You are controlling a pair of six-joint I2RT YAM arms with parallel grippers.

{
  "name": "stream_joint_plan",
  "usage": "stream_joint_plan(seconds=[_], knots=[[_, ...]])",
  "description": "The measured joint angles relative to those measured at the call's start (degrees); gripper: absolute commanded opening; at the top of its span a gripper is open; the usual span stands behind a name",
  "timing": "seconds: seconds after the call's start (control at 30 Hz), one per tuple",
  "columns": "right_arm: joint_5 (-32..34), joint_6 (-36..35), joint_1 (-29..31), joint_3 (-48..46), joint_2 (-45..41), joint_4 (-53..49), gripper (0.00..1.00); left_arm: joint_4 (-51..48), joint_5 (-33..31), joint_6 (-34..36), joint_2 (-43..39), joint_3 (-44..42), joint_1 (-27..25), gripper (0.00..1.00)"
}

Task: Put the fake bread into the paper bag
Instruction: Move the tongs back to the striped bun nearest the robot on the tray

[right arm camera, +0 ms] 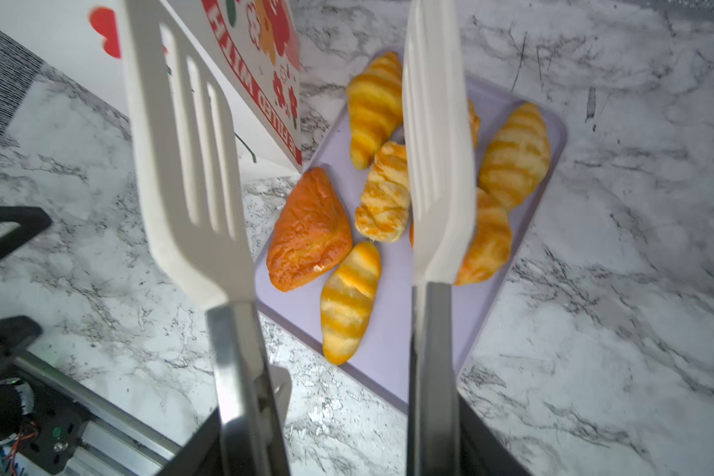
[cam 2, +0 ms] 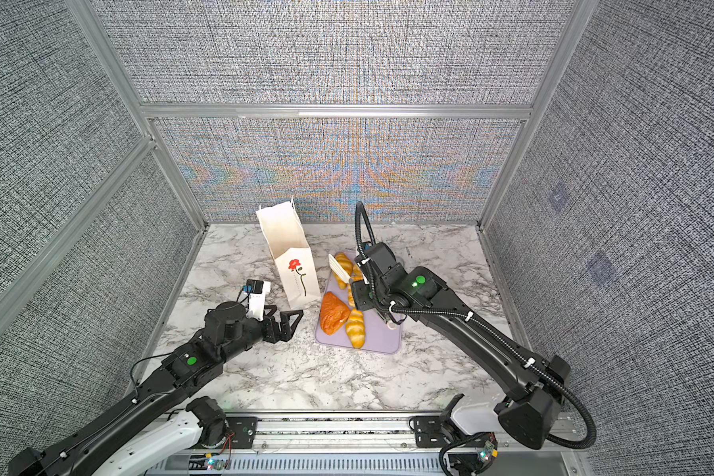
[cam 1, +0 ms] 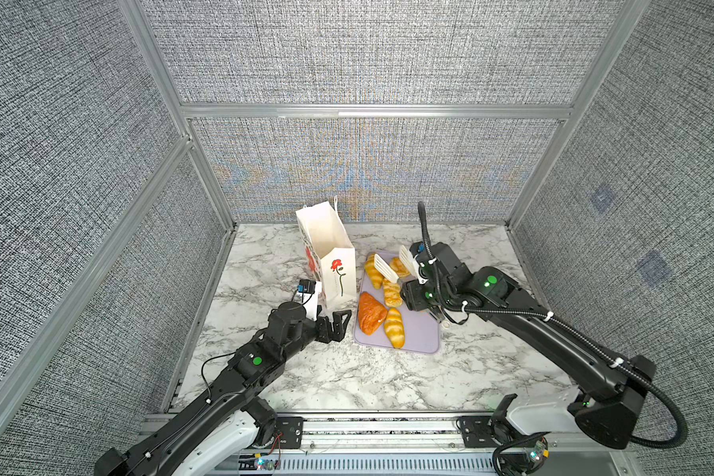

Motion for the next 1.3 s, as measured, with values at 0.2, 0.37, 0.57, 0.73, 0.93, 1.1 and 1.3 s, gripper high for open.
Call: stream_joint_plan(seconds=[0.2, 0.37, 0.57, 0.73, 0.93, 1.1, 1.3], knots=[[-0.1, 3.1, 0.0, -5.4, -1.2, -3.0, 0.61, 0.4, -1.5, 0.0, 0.3, 0.0, -0.4, 0.99], [-1.1, 5.5, 0.3, -9.0, -1.0, -5.5, 0.60, 0.3, -3.7, 0.0, -0.9, -0.1, -0.4, 0.99], [-2.8, 8.0, 1.7, -13.0, -0.3, -7.1, 0.60, 0.3, -3.9, 0.0, -1.1, -0.8, -0.4, 0.99], [-3.9, 9.9, 3.9, -14.8, 1.4, -7.4, 0.60, 0.3, -3.9, 0.0, -1.0, -1.3, -0.4, 0.99], [-4.7, 11.8, 6.3, -15.3, 4.2, -7.8, 0.60, 0.3, -3.9, 0.0, -1.0, -1.7, -0.4, 0.99], [-5.5, 12.1, 7.2, -15.3, 6.1, -7.8, 0.61, 0.3, -3.9, -0.1, -1.0, -2.1, -0.4, 0.99], [-5.7, 12.2, 7.6, -15.2, 7.8, -8.4, 0.61, 0.0, -3.9, -0.2, -1.0, -2.1, -0.6, 0.99]])
